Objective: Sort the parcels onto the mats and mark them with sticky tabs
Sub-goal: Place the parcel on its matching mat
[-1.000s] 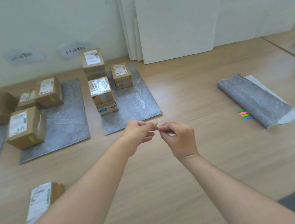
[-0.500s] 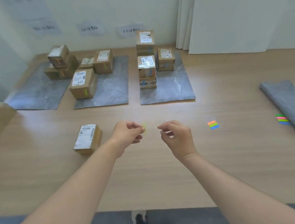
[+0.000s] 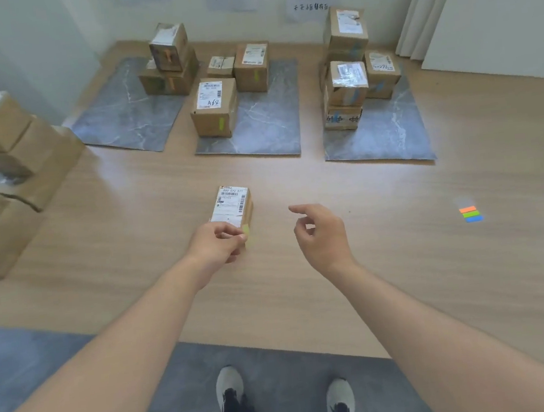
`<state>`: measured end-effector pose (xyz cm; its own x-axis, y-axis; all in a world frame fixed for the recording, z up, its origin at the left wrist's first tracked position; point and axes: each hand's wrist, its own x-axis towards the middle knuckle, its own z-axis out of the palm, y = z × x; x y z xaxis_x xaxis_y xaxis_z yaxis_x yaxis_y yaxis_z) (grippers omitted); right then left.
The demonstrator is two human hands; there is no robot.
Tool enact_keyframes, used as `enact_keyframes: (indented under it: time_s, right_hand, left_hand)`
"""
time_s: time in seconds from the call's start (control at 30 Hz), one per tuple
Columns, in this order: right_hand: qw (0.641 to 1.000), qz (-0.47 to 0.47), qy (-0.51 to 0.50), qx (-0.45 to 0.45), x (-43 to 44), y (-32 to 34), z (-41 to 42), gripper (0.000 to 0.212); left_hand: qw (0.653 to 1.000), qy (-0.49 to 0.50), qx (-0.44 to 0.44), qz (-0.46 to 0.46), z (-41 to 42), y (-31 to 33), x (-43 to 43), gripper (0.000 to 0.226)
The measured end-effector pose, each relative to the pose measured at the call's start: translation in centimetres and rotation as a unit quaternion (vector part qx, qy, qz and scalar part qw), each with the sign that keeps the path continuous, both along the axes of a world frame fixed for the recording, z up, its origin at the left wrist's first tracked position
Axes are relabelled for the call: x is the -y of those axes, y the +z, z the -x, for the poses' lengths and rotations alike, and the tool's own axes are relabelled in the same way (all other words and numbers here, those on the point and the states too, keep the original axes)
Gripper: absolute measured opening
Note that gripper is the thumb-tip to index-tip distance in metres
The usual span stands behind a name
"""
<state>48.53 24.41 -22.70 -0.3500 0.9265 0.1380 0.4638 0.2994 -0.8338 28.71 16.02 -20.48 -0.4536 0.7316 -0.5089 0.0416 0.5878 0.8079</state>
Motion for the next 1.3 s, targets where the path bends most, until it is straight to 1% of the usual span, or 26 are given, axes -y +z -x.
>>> enact_keyframes:
  time_s: [0.13,0.23,0.37,0.5,0.63,0.77,0.9,1.0,1.1,1.2,1.3]
  right_hand:
    - [0.999,0.018,0.002,0.041,1.0,-2.4,5.4,0.045]
    - [0.997,0.036,-0.010,0.061,1.8,-4.1,8.3,0.054]
    - [0.995,0.060,-0.010,0.081,2.6,-5.8,10.7,0.061]
    - [0.992,0.043,0.035,0.112,2.2,-7.5,11.8,0.062]
    - [0.983,0.009,0.082,0.164,1.4,-9.5,12.2,0.052]
    - [0.987,-0.044,0.061,0.144,1.3,-11.4,12.8,0.036]
    - [0.986,-0.066,0.039,0.145,1.1,-12.0,13.3,0.025]
    - [0.987,-0.081,0.021,0.140,1.0,-12.0,13.8,0.014]
    - [0.985,-0.079,0.001,0.156,0.7,-11.9,14.3,0.005]
    - [0.982,-0.091,-0.006,0.163,0.6,-11.9,14.5,0.008]
    - [0.977,-0.118,-0.007,0.176,0.3,-12.1,14.7,0.022]
  left_hand:
    - [1.000,-0.017,0.003,0.020,4.6,-3.4,1.0,0.006]
    - [0.999,-0.026,0.015,0.027,6.9,-6.3,1.2,0.010]
    - [0.999,-0.035,0.037,0.020,7.8,-8.8,0.8,0.005]
    - [0.998,-0.039,0.046,0.017,7.6,-11.0,-0.1,0.005]
    - [1.000,-0.011,0.024,0.015,7.8,-12.5,-0.9,0.008]
    - [1.000,-0.001,0.001,-0.003,7.4,-13.0,-1.6,0.010]
    - [0.999,-0.017,-0.030,-0.005,6.8,-13.5,-2.1,0.012]
    - [0.999,-0.008,-0.035,-0.004,6.9,-13.7,-2.3,0.009]
    - [0.999,-0.001,-0.033,0.000,7.1,-13.8,-2.6,0.010]
    - [0.999,-0.003,-0.038,0.015,7.2,-14.2,-2.7,0.012]
    - [0.995,-0.007,-0.086,0.053,8.0,-14.4,-2.2,0.012]
